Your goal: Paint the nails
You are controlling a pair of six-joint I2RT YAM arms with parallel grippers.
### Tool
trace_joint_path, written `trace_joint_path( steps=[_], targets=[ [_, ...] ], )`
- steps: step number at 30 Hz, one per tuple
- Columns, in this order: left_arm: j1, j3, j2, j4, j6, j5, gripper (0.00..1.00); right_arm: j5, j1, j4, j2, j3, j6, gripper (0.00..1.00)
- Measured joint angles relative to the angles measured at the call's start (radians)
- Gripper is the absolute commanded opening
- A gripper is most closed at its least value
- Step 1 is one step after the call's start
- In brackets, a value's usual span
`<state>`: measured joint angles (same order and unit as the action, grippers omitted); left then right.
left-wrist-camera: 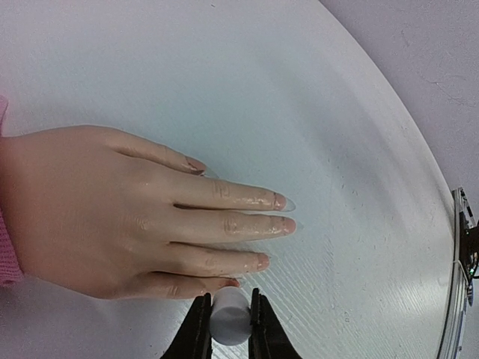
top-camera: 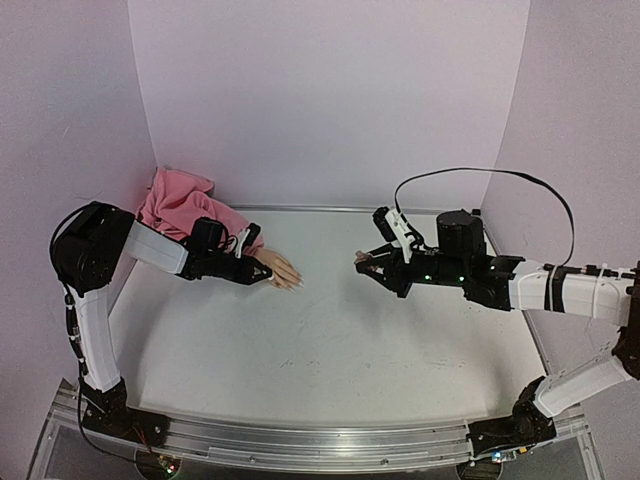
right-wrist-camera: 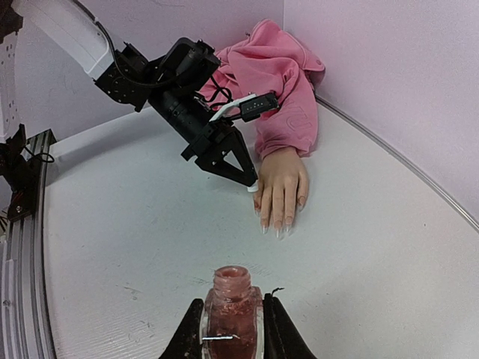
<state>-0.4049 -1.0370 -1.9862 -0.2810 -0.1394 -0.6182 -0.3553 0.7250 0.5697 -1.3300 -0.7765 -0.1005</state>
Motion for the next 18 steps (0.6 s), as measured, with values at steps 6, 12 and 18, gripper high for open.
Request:
trace_joint_path(
  steps=[6,12,18],
  targets=[
    [-0.002,0.000,0.000,0.000,0.000,0.000,0.00,0.000,0.000,0.000,0.000,0.000,0.000,0.00],
    [-0.008,0.000,0.000,0.000,0.000,0.000,0.00,0.000,0.000,0.000,0.000,0.000,0.000,0.00],
    [-0.016,0.000,0.000,0.000,0.001,0.000,0.00,0.000,0.000,0.000,-0.001,0.000,0.000,0.00]
  ],
)
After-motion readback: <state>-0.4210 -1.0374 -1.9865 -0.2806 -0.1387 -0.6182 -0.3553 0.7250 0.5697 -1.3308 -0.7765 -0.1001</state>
